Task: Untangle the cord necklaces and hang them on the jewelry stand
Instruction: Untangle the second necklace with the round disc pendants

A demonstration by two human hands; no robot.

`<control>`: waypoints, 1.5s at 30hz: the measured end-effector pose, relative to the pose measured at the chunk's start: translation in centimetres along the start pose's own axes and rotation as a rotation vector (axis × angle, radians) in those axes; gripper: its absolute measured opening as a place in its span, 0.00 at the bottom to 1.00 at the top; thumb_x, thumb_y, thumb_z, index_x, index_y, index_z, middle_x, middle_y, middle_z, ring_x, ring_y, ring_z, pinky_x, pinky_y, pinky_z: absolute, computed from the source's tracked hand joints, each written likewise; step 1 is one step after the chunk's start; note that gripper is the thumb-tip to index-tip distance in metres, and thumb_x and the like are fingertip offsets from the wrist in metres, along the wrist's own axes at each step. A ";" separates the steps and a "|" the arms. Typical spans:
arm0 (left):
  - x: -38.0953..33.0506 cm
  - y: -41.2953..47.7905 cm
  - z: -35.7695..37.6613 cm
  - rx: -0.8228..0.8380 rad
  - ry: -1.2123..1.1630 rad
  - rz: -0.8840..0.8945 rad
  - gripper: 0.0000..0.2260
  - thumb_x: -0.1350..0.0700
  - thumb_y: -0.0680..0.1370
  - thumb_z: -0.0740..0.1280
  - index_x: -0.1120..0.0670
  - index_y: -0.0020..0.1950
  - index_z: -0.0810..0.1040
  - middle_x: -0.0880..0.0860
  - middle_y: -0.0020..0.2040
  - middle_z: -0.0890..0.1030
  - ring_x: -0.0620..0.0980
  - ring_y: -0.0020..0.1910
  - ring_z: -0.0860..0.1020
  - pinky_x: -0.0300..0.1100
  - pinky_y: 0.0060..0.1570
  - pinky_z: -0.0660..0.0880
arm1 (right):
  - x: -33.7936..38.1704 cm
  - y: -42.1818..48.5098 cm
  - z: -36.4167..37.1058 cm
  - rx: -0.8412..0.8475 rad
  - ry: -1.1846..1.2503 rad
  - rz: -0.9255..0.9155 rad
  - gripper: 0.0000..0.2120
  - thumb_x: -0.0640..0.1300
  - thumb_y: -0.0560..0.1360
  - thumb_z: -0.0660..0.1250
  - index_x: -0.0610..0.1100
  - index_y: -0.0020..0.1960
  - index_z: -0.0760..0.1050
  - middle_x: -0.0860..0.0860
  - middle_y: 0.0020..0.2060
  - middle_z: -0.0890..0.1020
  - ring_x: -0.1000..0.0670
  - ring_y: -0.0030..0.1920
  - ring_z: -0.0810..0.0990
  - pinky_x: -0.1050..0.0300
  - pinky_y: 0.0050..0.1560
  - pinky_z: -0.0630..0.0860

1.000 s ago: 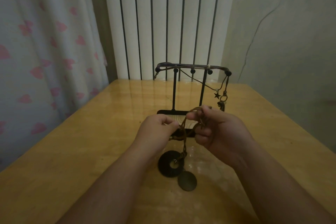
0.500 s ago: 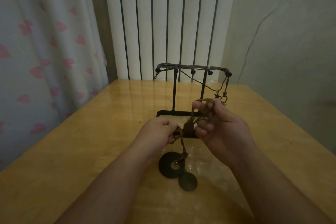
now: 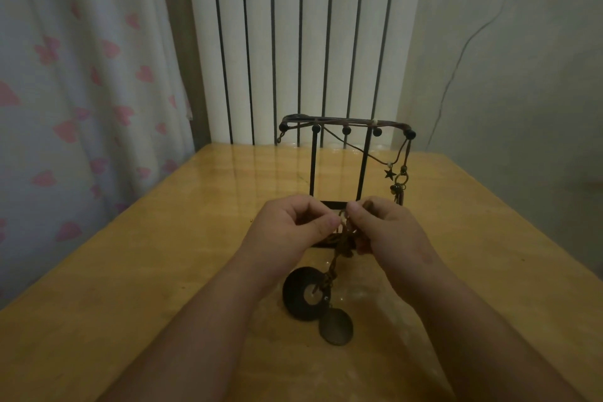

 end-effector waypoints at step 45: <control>0.9 0.3 -0.8 0.069 0.128 -0.186 0.14 0.63 0.78 0.68 0.42 0.51 0.83 0.47 0.48 0.81 0.46 0.51 0.79 0.41 0.50 0.75 | -0.1 0.3 -2.3 0.287 0.399 0.457 0.10 0.43 0.78 0.60 0.41 0.41 0.76 0.51 0.27 0.63 0.53 0.27 0.60 0.59 0.30 0.57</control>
Point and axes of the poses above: each hand's wrist, its own y-axis towards the middle knuckle, its own z-axis out of the palm, x = y × z, the point moved 1 cm from there along y, towards the middle knuckle
